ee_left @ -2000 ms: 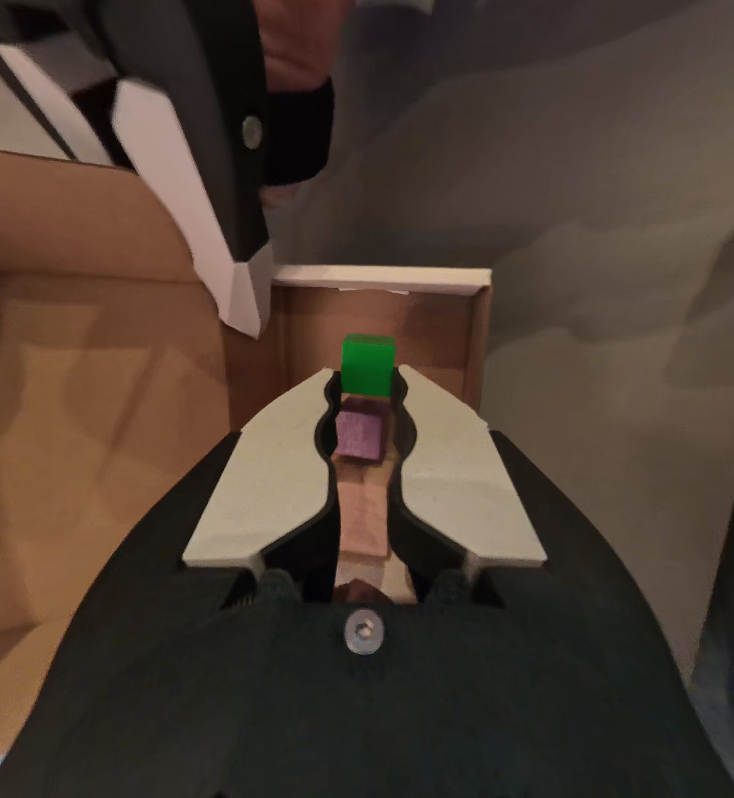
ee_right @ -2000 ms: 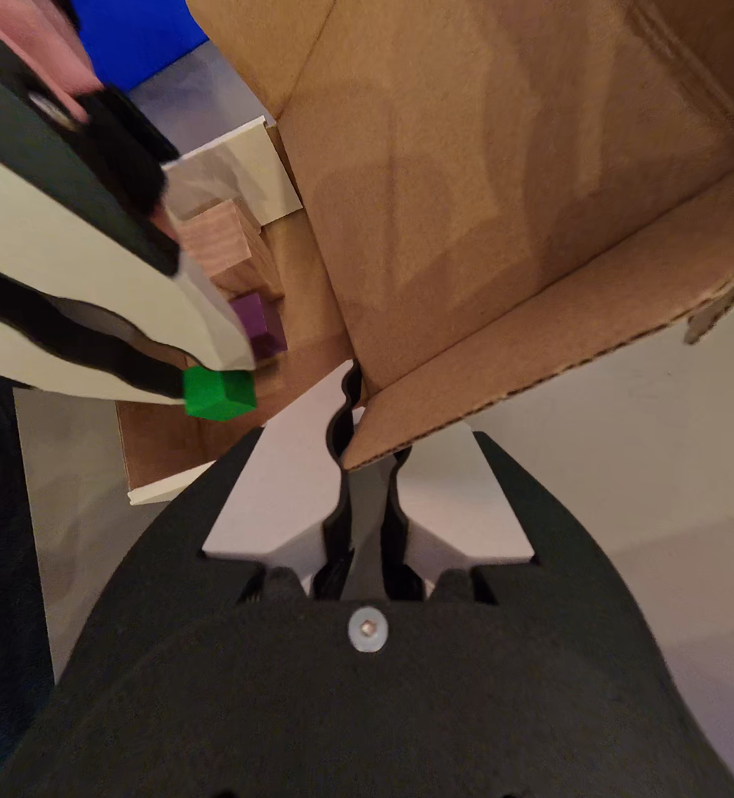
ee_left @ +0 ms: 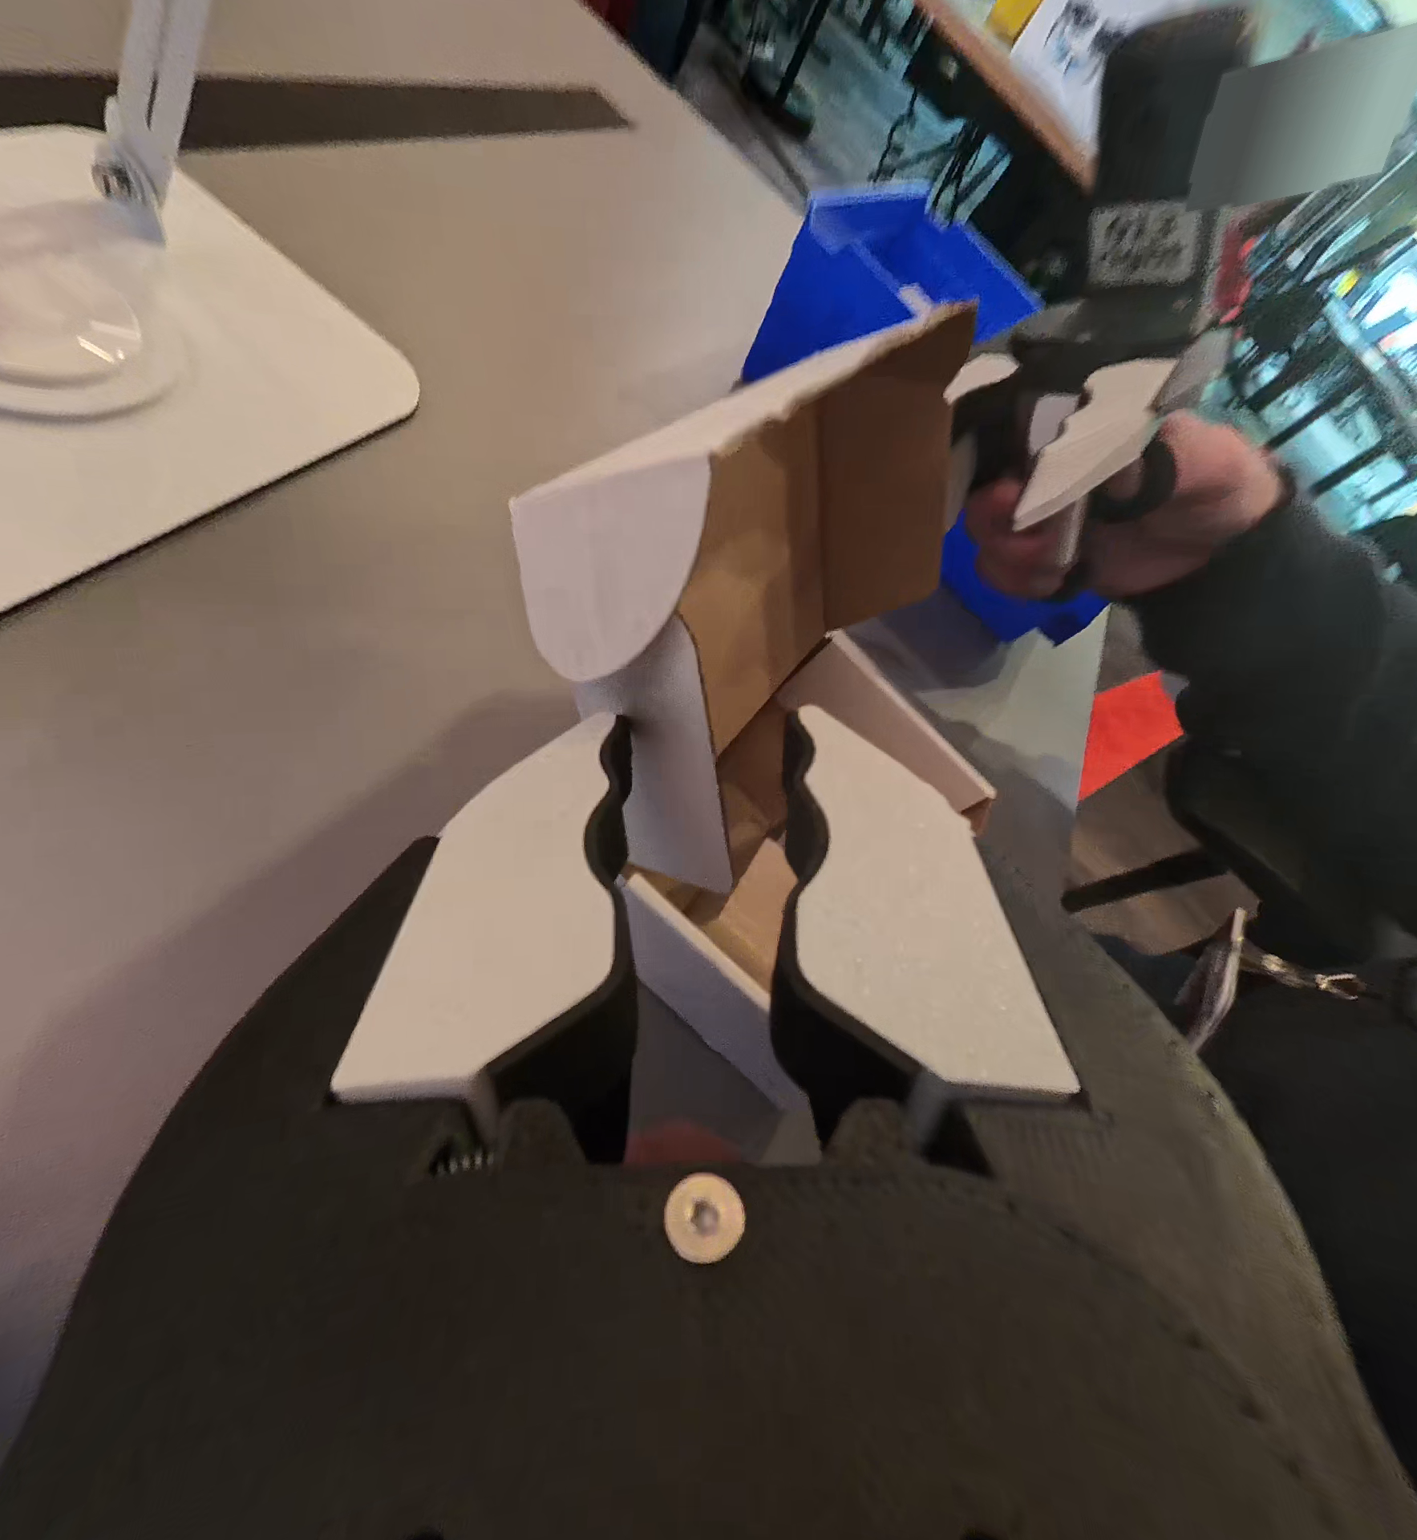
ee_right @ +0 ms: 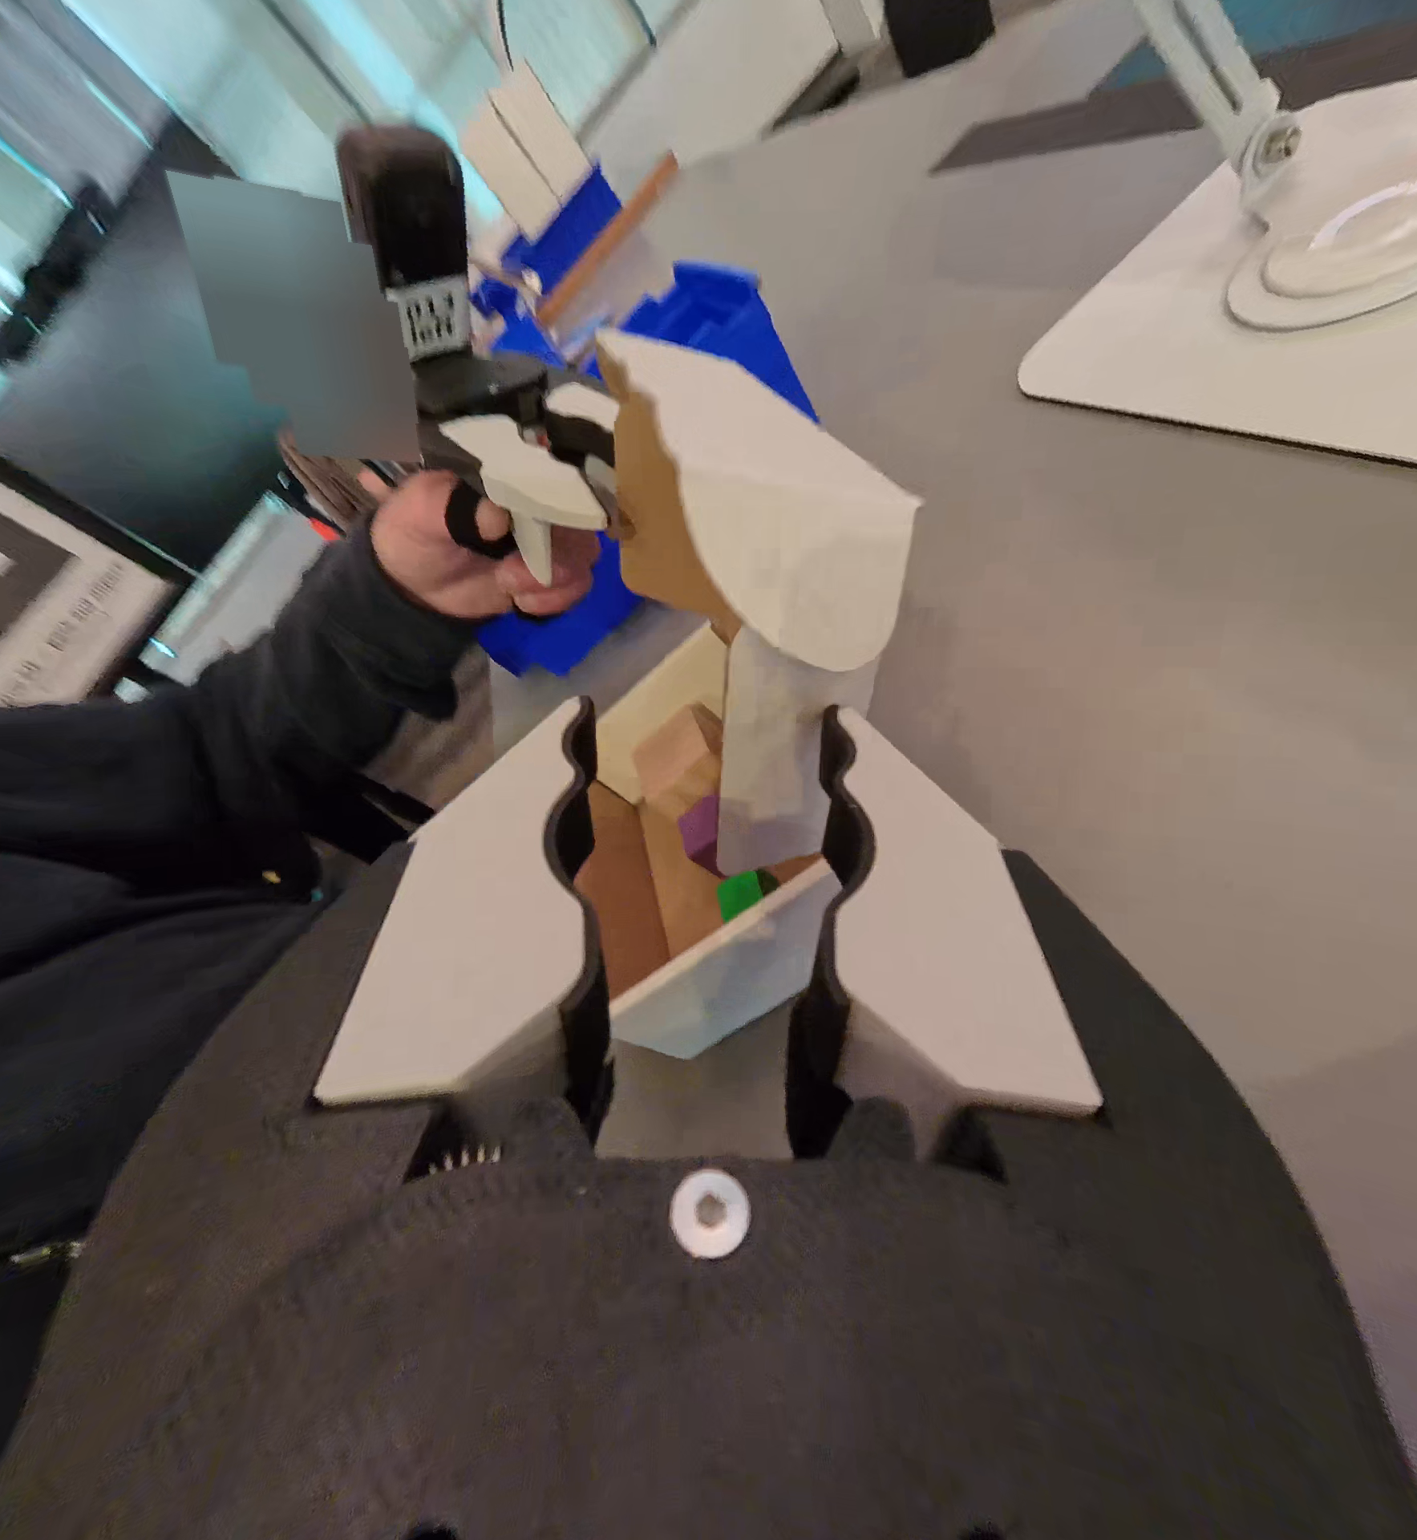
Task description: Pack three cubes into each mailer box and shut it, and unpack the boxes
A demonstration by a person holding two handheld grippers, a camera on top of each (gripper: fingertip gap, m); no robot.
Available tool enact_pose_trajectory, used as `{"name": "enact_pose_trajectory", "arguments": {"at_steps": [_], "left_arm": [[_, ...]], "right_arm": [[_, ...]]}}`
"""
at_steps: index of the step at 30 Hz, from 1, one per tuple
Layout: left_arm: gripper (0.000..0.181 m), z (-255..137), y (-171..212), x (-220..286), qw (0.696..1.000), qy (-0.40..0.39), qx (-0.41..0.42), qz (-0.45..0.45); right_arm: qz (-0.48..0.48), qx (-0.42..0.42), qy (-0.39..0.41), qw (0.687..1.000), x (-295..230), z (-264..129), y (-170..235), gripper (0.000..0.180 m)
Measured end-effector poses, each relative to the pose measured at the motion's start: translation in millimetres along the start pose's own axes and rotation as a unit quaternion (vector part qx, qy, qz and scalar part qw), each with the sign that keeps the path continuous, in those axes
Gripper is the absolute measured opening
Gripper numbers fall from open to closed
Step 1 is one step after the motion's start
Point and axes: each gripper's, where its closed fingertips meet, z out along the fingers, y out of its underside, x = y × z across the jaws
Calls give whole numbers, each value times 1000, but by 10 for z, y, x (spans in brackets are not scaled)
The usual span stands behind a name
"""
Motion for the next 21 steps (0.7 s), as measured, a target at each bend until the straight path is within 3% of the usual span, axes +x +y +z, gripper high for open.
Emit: {"name": "enact_pose_trajectory", "arguments": {"at_steps": [3, 7, 15, 18, 21], "left_arm": [[35, -96, -117, 14, 999, 4, 33, -3], [40, -228, -257, -87, 998, -5, 57, -22], [53, 50, -91, -257, 974, 35, 134, -178], [56, 87, -31, -326, 949, 92, 180, -241], [55, 165, 36, -253, 945, 150, 164, -240]], "right_arm": [[24, 55, -17, 998, -6, -101, -117, 52], [37, 60, 7, 997, 109, -91, -80, 71], [123, 91, -16, 988, 347, 65, -35, 89], [122, 95, -61, 986, 235, 140, -64, 74], [85, 68, -44, 993, 257, 196, -7, 64]]}}
